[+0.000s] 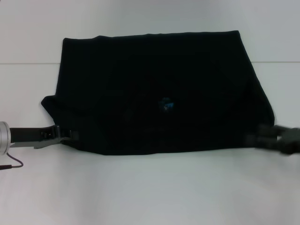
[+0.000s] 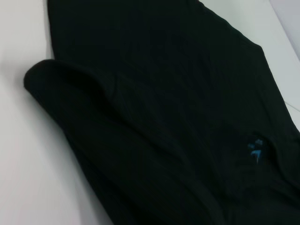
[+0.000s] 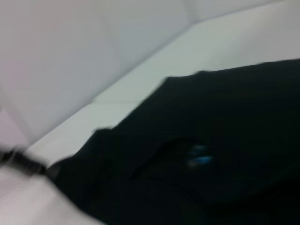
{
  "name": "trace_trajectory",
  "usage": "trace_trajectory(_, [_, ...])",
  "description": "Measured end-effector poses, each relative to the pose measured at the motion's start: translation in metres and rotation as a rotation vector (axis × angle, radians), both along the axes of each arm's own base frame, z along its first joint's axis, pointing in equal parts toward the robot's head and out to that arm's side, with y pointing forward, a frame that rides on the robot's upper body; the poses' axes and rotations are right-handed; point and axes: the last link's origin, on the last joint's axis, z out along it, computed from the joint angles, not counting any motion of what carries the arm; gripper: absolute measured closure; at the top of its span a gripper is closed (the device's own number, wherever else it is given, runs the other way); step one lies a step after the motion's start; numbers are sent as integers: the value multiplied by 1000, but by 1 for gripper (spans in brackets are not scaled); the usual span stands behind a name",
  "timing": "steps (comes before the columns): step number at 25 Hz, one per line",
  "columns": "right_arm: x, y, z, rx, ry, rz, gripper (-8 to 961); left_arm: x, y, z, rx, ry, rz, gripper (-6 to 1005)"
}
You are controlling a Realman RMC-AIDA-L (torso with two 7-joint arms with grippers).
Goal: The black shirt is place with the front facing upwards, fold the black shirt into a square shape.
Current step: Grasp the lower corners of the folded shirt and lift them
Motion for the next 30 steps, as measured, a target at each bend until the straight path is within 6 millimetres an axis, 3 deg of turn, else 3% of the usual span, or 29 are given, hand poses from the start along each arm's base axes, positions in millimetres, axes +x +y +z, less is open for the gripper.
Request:
trace_trajectory(1, [0,0,0,0,0,0,159,0,0,0,0,0,-1,918])
trace_trajectory(2, [2,10,31,-8,26,-117,161,0,0,0,1,-2,-2,920])
trace_trajectory(3, [2,10,31,-8,26,-117,162,0,0,0,1,-3,-2,922])
trace_trajectory(6, [1,21,67,-44,33,-261,166,0,-1,1,0,-9,-3,927])
trace_trajectory(10, [-8,43,89,-117,-56,-482,171,1,-2,1,-4,-14,-6,934])
trace_trajectory(13, [-14,51,85,-153,-131,-514,175,2,-2,0,-12,-13,-11,947])
trace_trajectory(18, [-31,65,60,-224,-265,-510,182,4,0,1,-14,-13,-18,953])
trace_trajectory(30, [-32,76,14,-245,-318,-503,206,4,0,0,-16,-17,-17,951])
